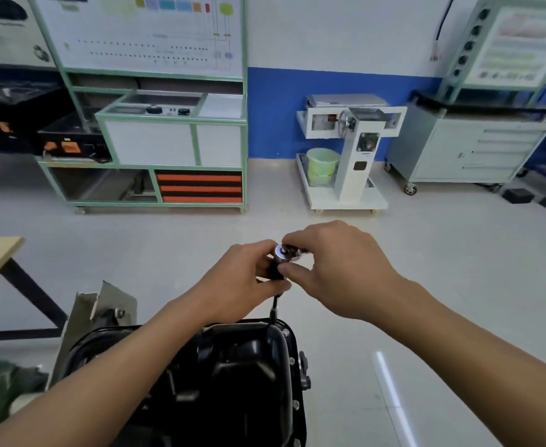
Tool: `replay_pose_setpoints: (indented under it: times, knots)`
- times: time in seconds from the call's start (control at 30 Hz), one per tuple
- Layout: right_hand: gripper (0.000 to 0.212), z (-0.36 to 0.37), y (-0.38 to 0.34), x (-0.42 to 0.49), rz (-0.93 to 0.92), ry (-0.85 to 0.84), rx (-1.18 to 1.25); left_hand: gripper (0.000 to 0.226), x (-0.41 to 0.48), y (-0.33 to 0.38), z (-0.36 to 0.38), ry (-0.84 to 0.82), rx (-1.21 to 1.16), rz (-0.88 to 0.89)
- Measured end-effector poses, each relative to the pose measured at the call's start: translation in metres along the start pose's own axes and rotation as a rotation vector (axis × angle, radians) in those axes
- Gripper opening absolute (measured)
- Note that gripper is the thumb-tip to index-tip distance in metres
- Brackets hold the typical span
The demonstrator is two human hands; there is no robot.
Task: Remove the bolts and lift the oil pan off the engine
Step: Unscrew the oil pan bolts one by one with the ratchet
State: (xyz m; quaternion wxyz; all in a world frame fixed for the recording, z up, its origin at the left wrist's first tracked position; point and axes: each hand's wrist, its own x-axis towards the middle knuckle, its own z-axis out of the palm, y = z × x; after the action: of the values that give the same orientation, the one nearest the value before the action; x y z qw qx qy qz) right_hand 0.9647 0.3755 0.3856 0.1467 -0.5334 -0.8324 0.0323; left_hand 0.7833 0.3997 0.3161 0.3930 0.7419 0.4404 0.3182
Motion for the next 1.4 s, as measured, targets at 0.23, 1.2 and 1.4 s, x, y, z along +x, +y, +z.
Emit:
replay_pose_setpoints:
  times: [0.23,1.2,1.4]
  knots:
    - [0.029,0.005,0.002,0.019,-0.008,-0.009,-0.009,0.022,0.002,-0.005,-0.009,0.016,0.006,-0.019]
    - [0.03,0.001,-0.021,-0.005,0.064,-0.173,0.003,0.022,-0.026,-0.033,0.024,0.354,-0.011,0.094]
    - [0.011,-0.007,0.02,-0.034,0.101,-0.11,0.141,0.022,-0.024,-0.034,0.025,0.296,-0.007,0.14]
